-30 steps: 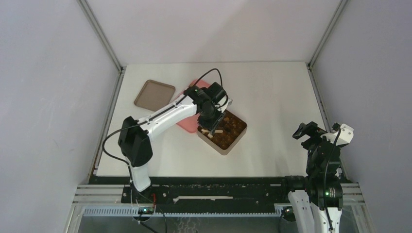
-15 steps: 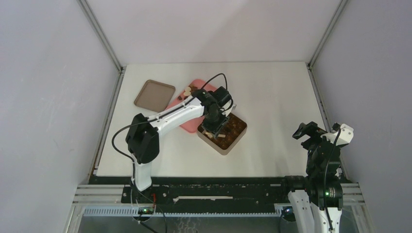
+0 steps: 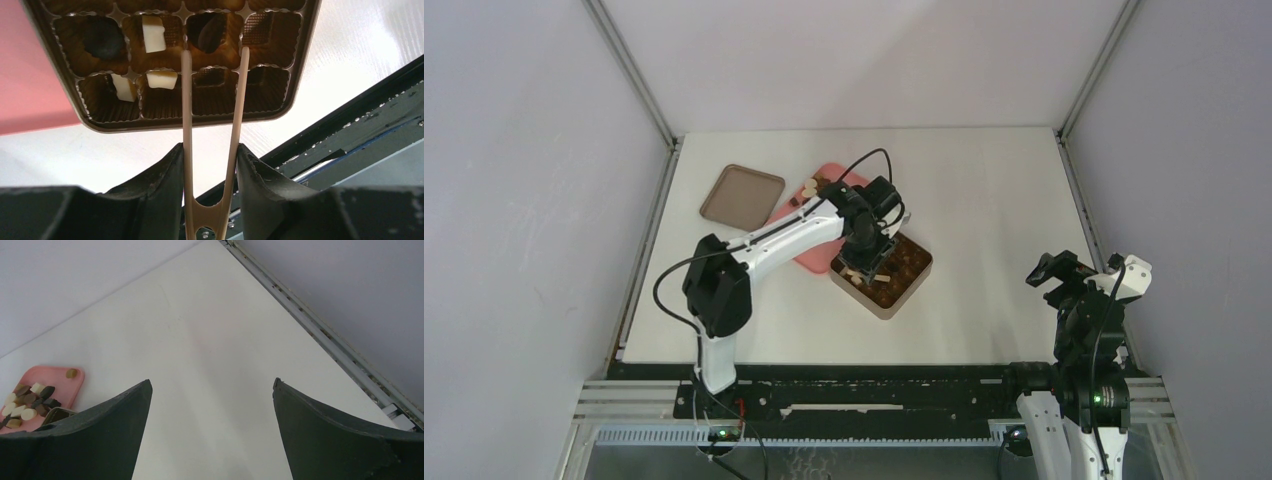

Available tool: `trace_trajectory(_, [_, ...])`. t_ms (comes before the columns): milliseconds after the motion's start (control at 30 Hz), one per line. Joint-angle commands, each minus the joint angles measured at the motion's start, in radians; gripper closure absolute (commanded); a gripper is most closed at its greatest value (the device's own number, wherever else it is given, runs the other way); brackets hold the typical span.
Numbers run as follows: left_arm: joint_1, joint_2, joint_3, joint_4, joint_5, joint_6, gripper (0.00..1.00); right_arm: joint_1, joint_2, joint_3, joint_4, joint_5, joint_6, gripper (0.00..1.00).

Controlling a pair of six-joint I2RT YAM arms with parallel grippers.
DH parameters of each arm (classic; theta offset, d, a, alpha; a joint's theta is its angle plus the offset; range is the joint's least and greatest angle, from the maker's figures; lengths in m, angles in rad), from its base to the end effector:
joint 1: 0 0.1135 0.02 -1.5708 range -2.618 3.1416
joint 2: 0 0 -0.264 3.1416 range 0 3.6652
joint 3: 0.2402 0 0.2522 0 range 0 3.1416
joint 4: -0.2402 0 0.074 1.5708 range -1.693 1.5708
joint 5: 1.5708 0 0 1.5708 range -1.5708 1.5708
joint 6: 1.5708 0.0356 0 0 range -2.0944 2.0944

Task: Pack the chocolate
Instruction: Place the fake chocolate in the packing box, then pick up the fake chocolate from the plate.

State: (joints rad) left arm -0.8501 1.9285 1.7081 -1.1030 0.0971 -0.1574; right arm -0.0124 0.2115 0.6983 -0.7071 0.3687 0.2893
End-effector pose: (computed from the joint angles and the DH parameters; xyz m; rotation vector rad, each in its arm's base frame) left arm 0.2557 -0.2963 0.2597 1.0204 2.7748 -0.3033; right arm 0.0548 -0.0135 0.3131 0.5239 1.6990 -0.1304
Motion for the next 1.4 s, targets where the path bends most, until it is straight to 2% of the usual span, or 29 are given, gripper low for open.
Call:
trace_trajectory(0, [0.025,-0.079,0.069,-0.015,-0.045,0.004,0.56,0.004,-0.006,-0.003,0.034,0.006,-0.019,0.01])
trace_trajectory(400, [0.251,-0.108,0.084,-0.04,-0.094,0.029,0.56,0.004,-0.003,-0.003,0.034,0.009,-0.019,0.01])
trace_trajectory(767, [0.429,0.071,0.207,-0.017,-0.145,0.002,0.56,0.004,-0.001,-0.003,0.035,0.012,-0.018,0.01])
trace_trajectory(1100, [0.5,0.259,0.388,-0.02,-0.143,-0.016,0.56,0.005,0.004,-0.003,0.035,0.016,-0.016,0.01])
trace_trajectory(1367, [0.507,0.319,0.415,0.016,-0.067,-0.023,0.56,0.004,0.008,-0.003,0.032,0.021,-0.013,0.01])
